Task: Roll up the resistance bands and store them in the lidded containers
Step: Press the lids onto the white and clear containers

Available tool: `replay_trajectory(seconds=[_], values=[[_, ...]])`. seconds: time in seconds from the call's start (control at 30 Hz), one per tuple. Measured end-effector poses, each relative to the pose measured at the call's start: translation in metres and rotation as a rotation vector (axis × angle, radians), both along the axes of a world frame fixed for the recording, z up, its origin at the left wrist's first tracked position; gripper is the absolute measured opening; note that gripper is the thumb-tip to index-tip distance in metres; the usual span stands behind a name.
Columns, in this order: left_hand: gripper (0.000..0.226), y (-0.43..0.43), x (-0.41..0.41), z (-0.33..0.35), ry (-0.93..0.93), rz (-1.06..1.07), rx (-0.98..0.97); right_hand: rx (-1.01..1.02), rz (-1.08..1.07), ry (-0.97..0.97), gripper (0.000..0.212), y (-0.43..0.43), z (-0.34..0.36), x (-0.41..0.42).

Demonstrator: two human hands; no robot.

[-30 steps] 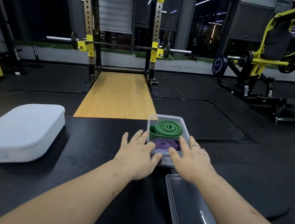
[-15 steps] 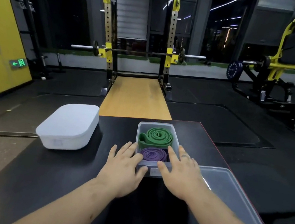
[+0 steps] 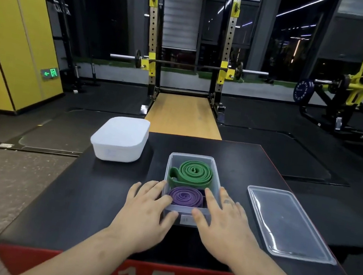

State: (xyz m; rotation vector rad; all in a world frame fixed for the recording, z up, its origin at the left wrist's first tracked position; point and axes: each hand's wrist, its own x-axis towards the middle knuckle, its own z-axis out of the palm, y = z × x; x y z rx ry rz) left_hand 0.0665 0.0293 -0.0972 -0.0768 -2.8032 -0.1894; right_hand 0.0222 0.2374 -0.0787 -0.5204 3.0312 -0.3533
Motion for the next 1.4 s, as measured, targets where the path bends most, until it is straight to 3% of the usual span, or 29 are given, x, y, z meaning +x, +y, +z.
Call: replay_trajectory(seconds=[0.47,0.53,0.67,0.83,1.0,1.17,1.27,1.4], values=[[0.039,-0.001,0.028,0.002,0.23,-0.003,-0.061,0.013,-0.001,0.103,0.078,-0.001,0.006,0.036],[0.043,-0.001,0.02,0.01,0.2,0.005,-0.069,-0.044,-0.01,0.1,0.082,0.002,0.011,0.026],[0.062,0.001,0.001,0.02,-0.014,0.041,-0.042,-0.185,-0.15,0.044,0.051,0.024,0.018,-0.008],[0.067,0.0,-0.012,0.019,-0.249,0.051,-0.058,0.179,-0.35,-0.005,0.054,0.061,0.006,-0.049],[0.067,-0.001,-0.015,0.015,-0.268,0.058,-0.069,0.224,-0.44,-0.063,0.06,0.078,-0.01,-0.065],[0.067,0.0,-0.012,0.014,-0.248,0.056,-0.028,0.231,-0.407,-0.007,0.036,0.073,-0.016,-0.065],[0.067,0.0,-0.009,0.013,-0.214,0.059,0.017,0.214,-0.392,0.017,0.033,0.067,-0.015,-0.061],[0.073,-0.002,-0.004,0.013,-0.188,0.037,0.039,-0.034,-0.378,0.151,0.016,0.06,-0.005,-0.06]])
